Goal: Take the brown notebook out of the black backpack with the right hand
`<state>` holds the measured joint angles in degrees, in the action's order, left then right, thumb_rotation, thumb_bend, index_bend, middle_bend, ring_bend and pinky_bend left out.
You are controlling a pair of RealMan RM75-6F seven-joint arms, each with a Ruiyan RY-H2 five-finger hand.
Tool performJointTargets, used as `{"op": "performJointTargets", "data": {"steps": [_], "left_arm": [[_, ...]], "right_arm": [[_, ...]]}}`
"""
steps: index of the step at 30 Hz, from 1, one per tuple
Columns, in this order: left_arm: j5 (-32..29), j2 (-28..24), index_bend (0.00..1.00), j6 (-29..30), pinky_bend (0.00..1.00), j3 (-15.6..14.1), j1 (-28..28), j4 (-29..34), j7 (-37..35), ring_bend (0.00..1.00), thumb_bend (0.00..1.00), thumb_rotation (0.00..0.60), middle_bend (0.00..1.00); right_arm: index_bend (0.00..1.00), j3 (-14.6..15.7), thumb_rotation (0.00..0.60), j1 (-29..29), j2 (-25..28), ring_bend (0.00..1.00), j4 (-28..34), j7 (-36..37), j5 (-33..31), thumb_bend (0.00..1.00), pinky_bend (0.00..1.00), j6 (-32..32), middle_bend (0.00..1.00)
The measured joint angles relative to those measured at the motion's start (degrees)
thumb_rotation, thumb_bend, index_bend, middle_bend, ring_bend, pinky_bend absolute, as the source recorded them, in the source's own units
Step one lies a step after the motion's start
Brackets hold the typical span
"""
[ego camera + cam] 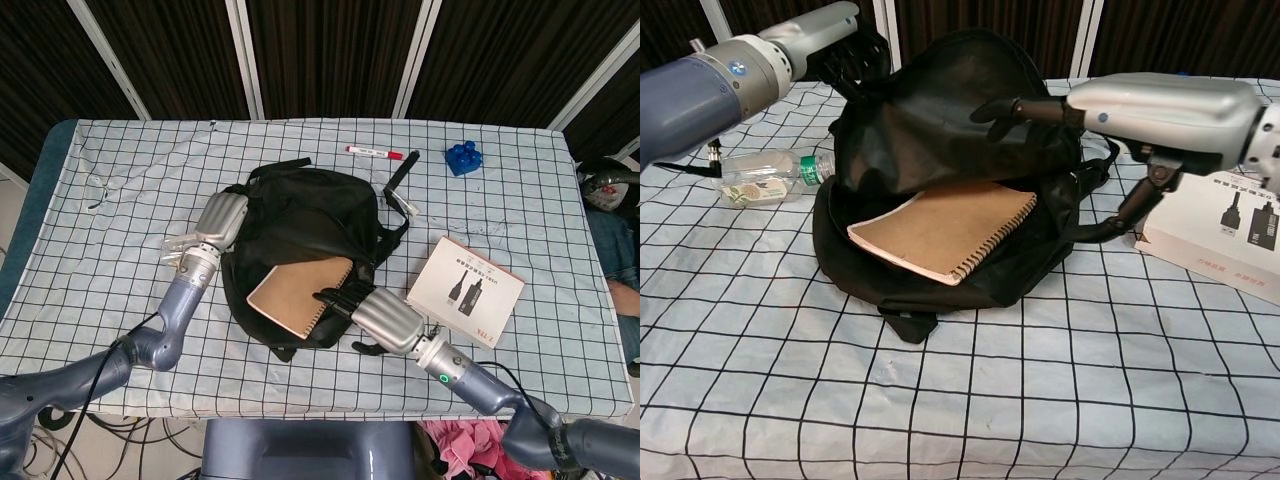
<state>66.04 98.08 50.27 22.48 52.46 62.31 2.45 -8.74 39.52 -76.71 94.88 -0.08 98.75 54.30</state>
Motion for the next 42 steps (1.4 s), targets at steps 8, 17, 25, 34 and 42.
{"op": "performJointTargets", "data": {"steps": [8,17,25,34,42], "left_arm": [[1.3,-0.3,0.64,-3.6,0.3,-0.3,1.8,-2.3,-8.1,0.41,0.46,0.6,0.68],[2.2,-0.1,0.64,-4.4,0.3,-1.1,3.4,-4.3,-10.3,0.4,0.46,0.6,0.68],[1.5,-1.6,0.64,-5.0,0.3,-1.0,3.9,-2.8,-11.0,0.4,0.46,0.6,0.67],[-0.1,-3.6,0.64,-4.6,0.3,-1.1,4.0,-0.8,-7.9,0.4,0.46,0.6,0.67],[-0.1,-3.6,0.64,-4.3,0.3,-2.2,4.2,0.0,-6.9,0.4,0.46,0.6,0.67]], "right_arm": [[0.03,-0.2,0.6,3.3,-5.3,0.23,-6.0,-0.6,-2.7,0.2,0.22,-2.6,0.13],[0.03,0.4,0.6,5.4,-10.1,0.23,-11.5,-0.9,-5.3,0.2,0.22,-3.7,0.13],[0.04,0.9,0.6,7.1,-15.4,0.23,-17.5,-1.6,-4.9,0.19,0.22,-2.0,0.16],[0.04,3.4,0.6,8.9,-20.3,0.23,-24.6,-3.9,-2.7,0.19,0.22,-0.5,0.15],[0.04,4.1,0.6,10.3,-22.5,0.23,-27.3,-3.7,-2.6,0.19,0.23,-0.1,0.15]]}}
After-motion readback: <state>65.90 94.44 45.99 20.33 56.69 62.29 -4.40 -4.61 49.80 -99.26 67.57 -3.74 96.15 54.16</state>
